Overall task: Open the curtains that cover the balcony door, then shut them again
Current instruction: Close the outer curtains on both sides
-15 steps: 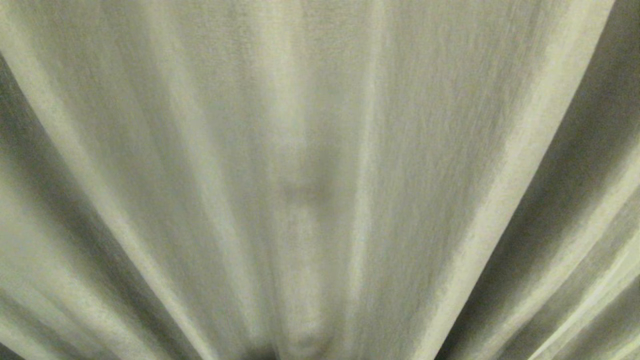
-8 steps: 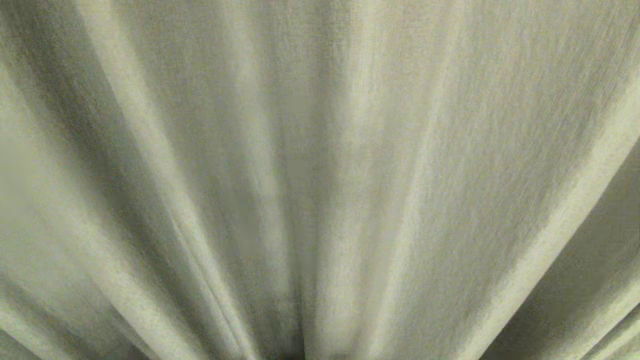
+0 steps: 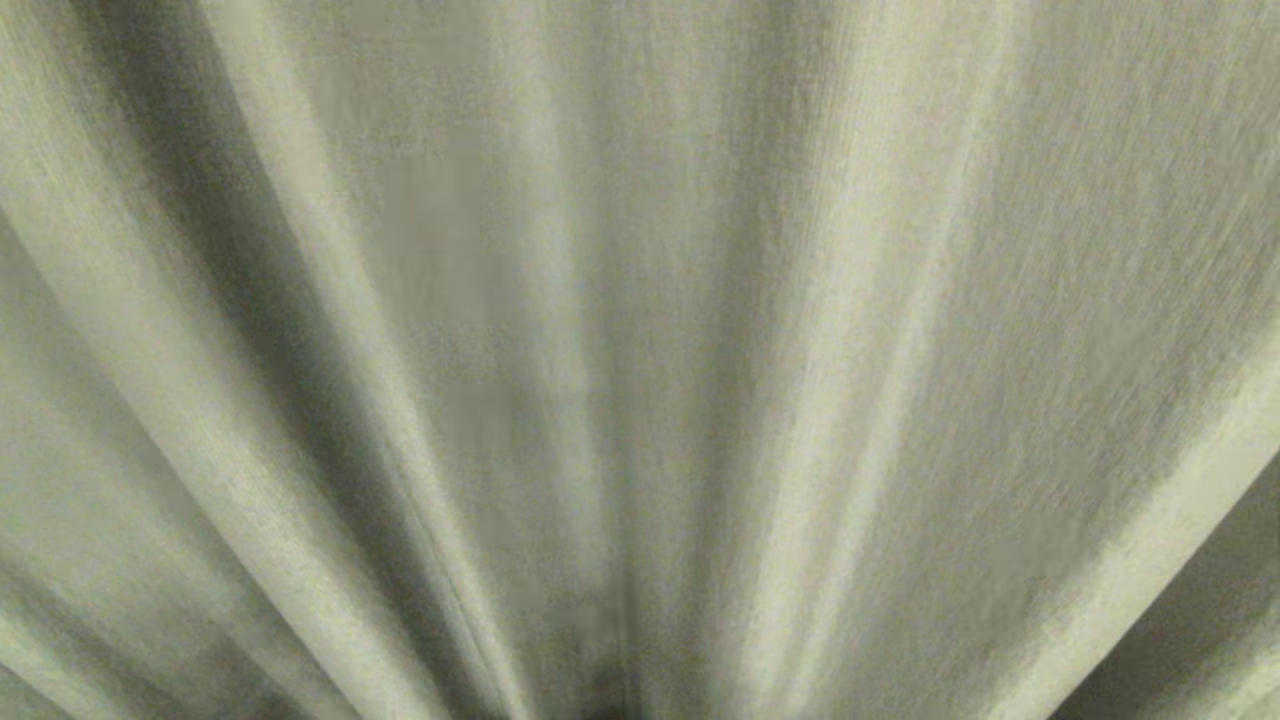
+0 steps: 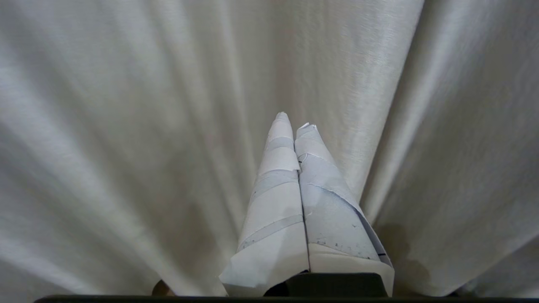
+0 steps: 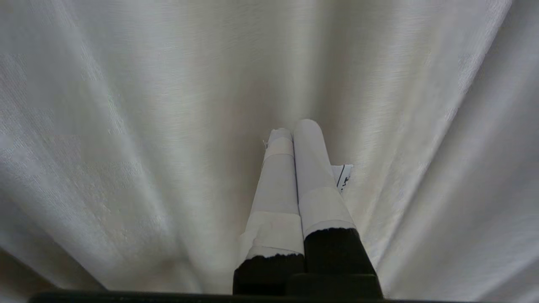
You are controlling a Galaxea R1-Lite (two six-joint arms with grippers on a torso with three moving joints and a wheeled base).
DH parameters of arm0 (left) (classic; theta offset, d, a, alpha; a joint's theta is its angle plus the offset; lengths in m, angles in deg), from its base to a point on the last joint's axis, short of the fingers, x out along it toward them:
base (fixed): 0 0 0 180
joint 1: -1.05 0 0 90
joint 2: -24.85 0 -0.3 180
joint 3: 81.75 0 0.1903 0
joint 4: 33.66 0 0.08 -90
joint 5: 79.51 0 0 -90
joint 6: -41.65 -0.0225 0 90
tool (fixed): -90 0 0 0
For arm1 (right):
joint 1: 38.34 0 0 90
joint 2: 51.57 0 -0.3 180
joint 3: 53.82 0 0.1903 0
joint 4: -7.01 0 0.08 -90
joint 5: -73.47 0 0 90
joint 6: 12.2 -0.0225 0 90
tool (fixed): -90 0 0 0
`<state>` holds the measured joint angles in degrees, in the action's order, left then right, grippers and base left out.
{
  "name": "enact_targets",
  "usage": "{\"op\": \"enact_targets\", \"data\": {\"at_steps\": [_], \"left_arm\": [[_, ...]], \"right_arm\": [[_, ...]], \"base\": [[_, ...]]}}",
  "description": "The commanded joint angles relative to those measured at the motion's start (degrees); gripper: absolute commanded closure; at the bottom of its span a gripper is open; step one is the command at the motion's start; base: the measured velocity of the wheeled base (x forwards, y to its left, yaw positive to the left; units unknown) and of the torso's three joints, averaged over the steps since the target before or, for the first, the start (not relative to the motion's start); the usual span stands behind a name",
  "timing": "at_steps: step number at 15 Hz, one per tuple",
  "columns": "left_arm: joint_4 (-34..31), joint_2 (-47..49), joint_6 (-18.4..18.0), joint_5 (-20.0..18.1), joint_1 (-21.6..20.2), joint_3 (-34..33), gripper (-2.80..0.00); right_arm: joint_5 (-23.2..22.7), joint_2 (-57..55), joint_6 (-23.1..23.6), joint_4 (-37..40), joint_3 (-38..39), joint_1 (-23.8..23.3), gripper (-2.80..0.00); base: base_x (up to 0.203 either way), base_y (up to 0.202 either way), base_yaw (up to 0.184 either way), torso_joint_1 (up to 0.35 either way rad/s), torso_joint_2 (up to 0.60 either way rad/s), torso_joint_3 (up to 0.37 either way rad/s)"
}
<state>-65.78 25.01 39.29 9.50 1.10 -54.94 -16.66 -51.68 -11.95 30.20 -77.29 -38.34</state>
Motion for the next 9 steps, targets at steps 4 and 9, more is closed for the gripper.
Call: {"op": "enact_targets", "data": {"at_steps": [4,9], "left_arm": [[-0.12,-0.16,-0.01,-0.07,-0.05,-0.01,0.00],[-0.04,-0.16,-0.11,-0.07,0.03,-0.01,0.00]], "right_arm": [[-0.04,0.02,0.02,0.01,0.01,0.00,0.00],[-0.04,0.02,0.02,0.01,0.01,0.00,0.00]], "base": [[0.000,-0.189,0.001,0.002,0.00,0.002],[0.000,-0.190,0.001,0.003,0.00,0.003]]}}
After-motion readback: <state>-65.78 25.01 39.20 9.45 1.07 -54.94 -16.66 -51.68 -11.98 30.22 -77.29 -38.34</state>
